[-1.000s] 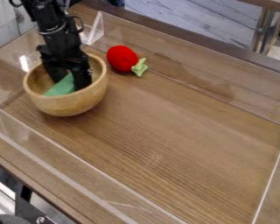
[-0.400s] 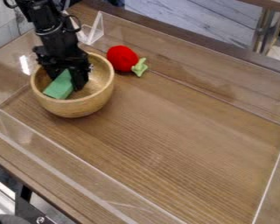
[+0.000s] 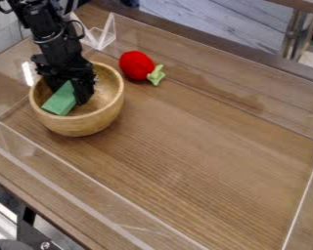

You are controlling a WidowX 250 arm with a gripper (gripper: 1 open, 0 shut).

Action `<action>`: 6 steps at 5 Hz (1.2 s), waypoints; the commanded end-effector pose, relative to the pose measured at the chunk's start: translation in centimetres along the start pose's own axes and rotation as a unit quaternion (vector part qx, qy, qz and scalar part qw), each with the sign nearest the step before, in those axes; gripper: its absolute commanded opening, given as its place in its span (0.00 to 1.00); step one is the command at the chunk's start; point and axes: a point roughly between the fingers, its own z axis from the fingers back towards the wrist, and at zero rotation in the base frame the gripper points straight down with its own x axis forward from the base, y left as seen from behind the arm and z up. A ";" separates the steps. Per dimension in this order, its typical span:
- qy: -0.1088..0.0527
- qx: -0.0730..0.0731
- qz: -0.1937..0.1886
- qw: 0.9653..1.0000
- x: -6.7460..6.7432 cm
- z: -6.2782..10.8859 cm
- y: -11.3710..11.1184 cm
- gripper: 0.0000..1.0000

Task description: Remove the green stick from the brown bowl and put it on the table

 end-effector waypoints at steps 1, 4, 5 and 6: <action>-0.019 0.010 0.022 1.000 -0.1 1.4 -0.3 0.00; -0.013 0.007 0.004 1.000 -0.7 2.6 -1.1 0.00; -0.015 0.008 0.020 1.000 -0.8 2.6 -1.4 0.00; -0.017 0.008 0.036 0.999 -0.8 2.8 -1.7 0.00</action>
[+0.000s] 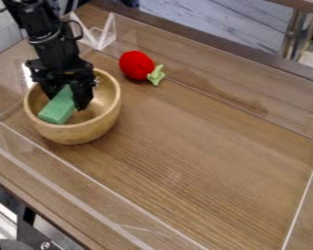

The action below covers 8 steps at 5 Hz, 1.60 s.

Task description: Remove the green stick from the brown bowl and put it on the table

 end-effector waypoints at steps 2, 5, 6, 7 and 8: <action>-0.034 0.012 0.035 0.999 1.5 3.9 -0.4 0.00; -0.032 0.019 0.061 0.997 1.2 2.7 -0.8 0.00; -0.030 0.019 0.054 0.998 1.1 2.4 -0.9 0.00; -0.030 0.020 0.059 0.998 1.6 2.5 -0.6 0.00; -0.030 0.021 0.064 0.997 2.0 2.6 -0.2 0.00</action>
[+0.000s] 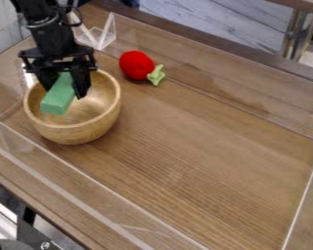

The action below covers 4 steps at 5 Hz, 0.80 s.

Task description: Remove the green stick from the brown bowl and put it on the table

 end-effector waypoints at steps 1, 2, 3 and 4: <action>-0.021 0.008 0.005 1.000 1.4 1.1 0.6 0.00; -0.024 0.011 0.039 0.999 1.6 1.0 -0.3 0.00; -0.032 0.007 0.053 0.998 2.0 2.6 -1.5 0.00; -0.034 -0.003 0.024 0.999 2.3 3.7 -3.8 0.00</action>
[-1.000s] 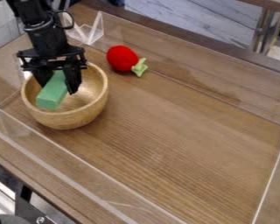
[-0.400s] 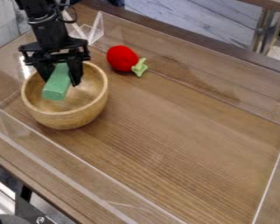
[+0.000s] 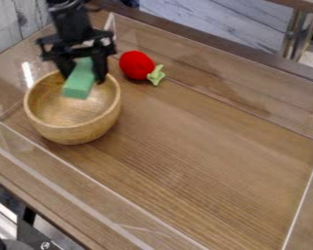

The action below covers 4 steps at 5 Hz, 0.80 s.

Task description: Remove the green stick from the brown bowl and put it on the table

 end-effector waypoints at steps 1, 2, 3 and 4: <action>-0.031 -0.008 -0.052 0.998 0.5 2.0 -4.3 0.00; -0.025 -0.008 -0.086 0.996 -0.4 0.9 -8.1 0.00; -0.017 -0.004 -0.126 0.992 -2.5 -1.4 -12.5 0.00; -0.012 0.005 -0.144 0.989 -4.6 -4.1 -15.8 0.00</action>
